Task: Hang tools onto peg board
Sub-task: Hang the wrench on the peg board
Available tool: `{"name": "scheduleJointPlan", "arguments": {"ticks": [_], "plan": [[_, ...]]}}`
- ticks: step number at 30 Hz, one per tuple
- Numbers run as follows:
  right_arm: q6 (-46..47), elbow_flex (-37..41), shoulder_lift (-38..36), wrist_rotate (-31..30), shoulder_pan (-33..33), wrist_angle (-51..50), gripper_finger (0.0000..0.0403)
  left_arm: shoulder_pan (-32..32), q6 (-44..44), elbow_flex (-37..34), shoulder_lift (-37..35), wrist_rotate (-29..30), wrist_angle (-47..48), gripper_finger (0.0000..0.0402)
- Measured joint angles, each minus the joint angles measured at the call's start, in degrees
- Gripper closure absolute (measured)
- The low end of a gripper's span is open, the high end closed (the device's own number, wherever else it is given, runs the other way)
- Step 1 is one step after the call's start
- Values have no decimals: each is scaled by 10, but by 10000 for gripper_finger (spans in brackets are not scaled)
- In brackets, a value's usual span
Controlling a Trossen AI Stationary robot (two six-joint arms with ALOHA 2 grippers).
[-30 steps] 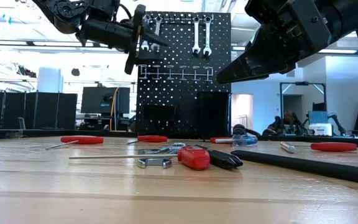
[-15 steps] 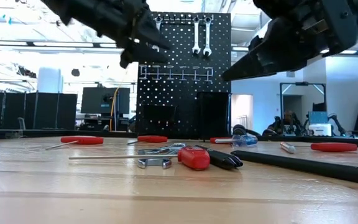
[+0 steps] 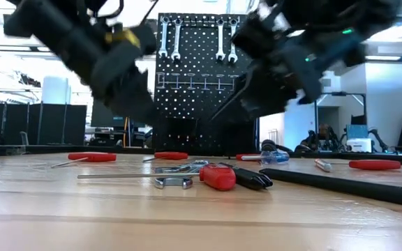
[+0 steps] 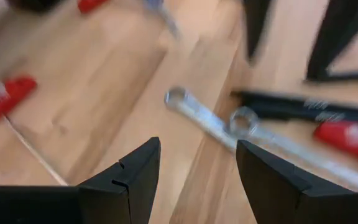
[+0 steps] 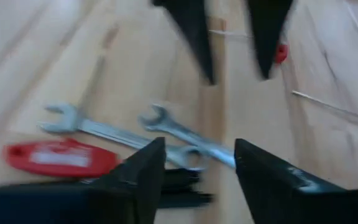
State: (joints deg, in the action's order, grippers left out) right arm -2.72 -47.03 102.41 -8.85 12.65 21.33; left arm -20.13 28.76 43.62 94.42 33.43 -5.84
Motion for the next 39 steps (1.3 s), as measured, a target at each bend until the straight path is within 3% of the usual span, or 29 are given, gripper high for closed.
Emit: {"name": "scheduleJointPlan", "arguments": {"ticks": [4,7,14,21,30,39], "plan": [[-99,-12,0,127,-73,-6,167,-3,13,0,32,1,1,199],[-161,-12,18,239,-124,16,164,-3,9,0,29,2,1,199],[-182,-62,115,395,-195,46,179,-3,-22,0,19,2,-7,199],[-197,-119,195,453,-212,32,179,-5,-26,0,19,0,-8,199],[-244,-121,202,451,-217,-42,198,-15,-26,0,19,-1,-9,199],[-103,-117,195,417,-222,47,246,-15,-26,0,19,-1,-10,199]]}}
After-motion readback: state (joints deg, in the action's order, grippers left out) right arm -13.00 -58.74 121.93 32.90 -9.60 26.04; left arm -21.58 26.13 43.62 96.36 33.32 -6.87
